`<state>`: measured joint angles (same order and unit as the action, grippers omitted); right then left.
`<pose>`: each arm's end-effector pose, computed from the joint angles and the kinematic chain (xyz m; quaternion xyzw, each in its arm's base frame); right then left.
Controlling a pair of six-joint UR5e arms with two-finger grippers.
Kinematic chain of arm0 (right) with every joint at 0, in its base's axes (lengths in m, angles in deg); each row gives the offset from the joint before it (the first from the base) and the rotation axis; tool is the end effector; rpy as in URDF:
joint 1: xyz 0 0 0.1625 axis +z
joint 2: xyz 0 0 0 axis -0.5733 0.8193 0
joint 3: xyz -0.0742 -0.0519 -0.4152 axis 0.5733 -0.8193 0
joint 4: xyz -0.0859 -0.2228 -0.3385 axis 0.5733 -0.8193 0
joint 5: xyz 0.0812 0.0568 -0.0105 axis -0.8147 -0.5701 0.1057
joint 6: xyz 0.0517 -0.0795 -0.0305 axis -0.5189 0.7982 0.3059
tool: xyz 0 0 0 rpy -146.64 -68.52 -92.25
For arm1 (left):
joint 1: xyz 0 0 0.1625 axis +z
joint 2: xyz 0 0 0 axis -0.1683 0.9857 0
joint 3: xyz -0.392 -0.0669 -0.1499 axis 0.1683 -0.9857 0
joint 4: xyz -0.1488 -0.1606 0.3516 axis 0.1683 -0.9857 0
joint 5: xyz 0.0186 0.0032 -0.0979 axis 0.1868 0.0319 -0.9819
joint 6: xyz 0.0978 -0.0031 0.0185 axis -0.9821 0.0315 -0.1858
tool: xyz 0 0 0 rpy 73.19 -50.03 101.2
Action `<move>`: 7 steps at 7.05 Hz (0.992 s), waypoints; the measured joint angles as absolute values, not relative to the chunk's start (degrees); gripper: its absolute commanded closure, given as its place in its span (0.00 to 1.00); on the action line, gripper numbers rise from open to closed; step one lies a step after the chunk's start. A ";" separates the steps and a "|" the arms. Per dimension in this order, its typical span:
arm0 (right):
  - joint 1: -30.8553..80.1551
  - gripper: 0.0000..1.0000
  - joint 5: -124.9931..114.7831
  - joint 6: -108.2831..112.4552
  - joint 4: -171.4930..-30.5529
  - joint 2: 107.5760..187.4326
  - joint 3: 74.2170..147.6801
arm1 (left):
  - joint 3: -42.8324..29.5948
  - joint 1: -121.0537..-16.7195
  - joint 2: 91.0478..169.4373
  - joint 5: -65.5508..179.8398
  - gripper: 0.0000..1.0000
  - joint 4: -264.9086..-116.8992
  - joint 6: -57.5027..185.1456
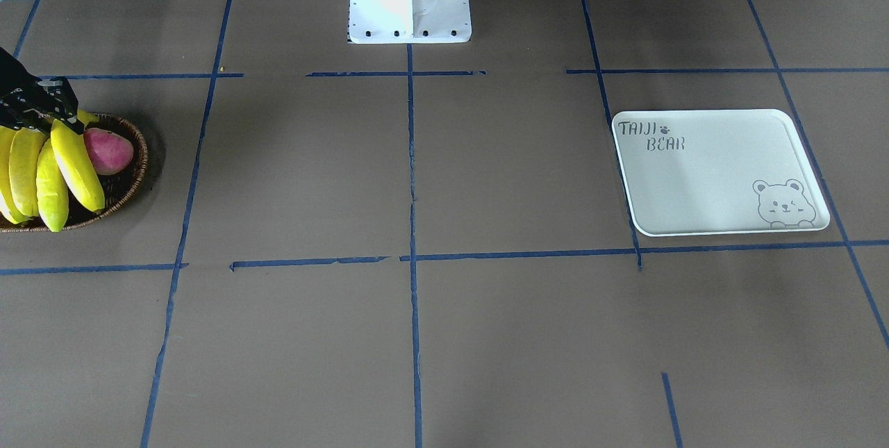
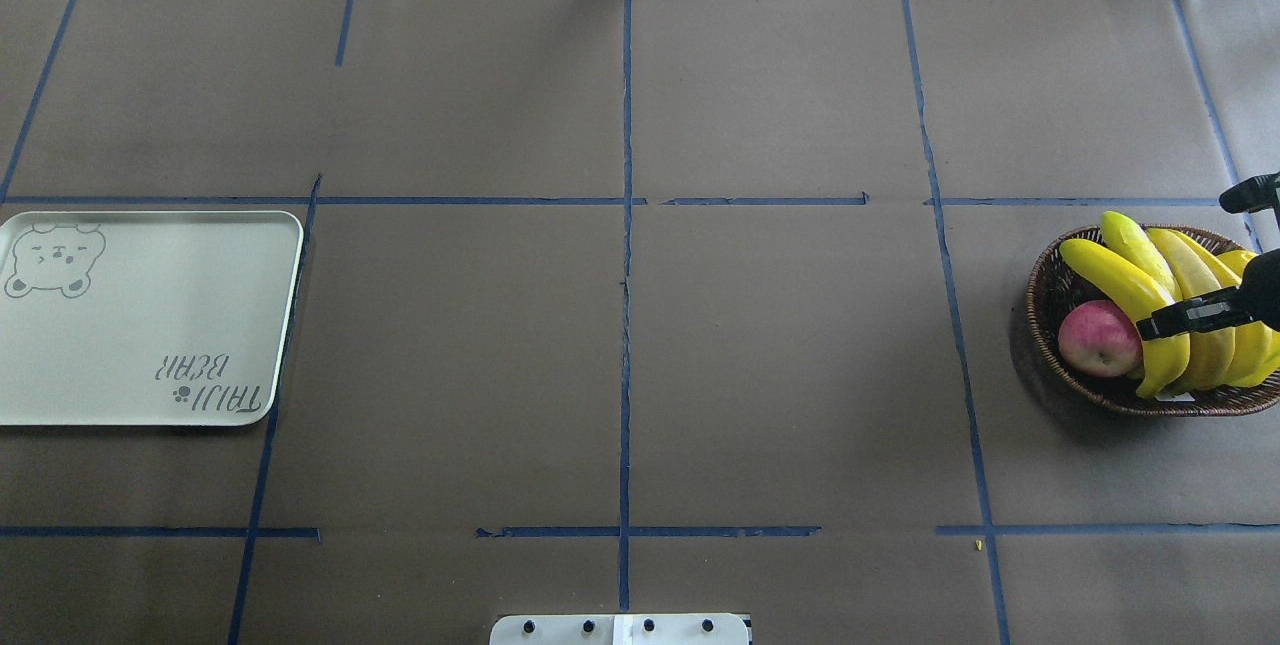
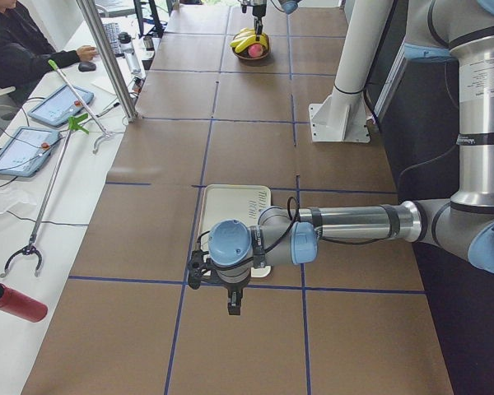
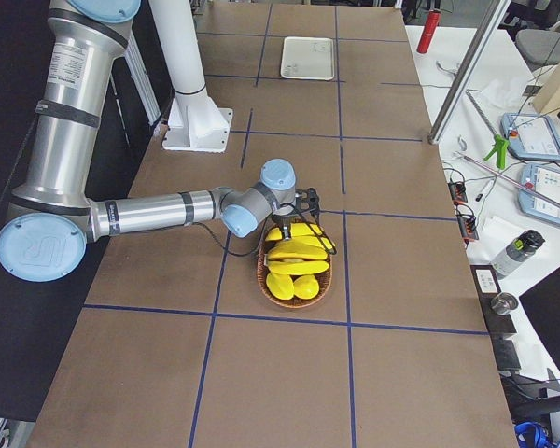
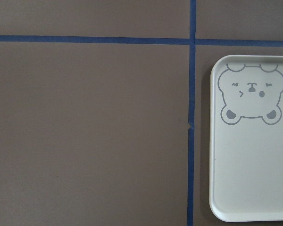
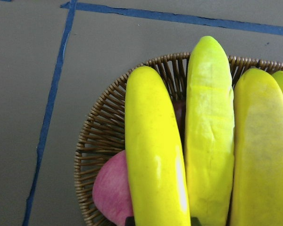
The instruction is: Transfer all bananas from basket to plate
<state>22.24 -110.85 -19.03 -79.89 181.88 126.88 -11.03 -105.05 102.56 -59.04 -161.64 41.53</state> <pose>-0.1640 -0.3857 0.5401 0.0773 -0.4373 -0.0733 0.8930 -0.0989 -0.4171 0.6782 0.0003 0.4065 -0.0026 0.9136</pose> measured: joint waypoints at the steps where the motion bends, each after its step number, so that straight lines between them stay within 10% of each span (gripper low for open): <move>1: 22.76 1.00 -111.16 -18.97 -79.74 182.32 128.16 | -11.05 -105.05 102.58 -59.05 0.00 -161.63 41.58; 7: 30.77 0.99 -115.50 -22.98 -79.59 183.85 136.35 | -12.73 -104.27 103.46 -59.41 0.00 -167.01 41.81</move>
<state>30.77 -115.50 -22.98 -79.59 183.85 136.35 -12.73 -104.27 103.46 -59.41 -167.01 41.81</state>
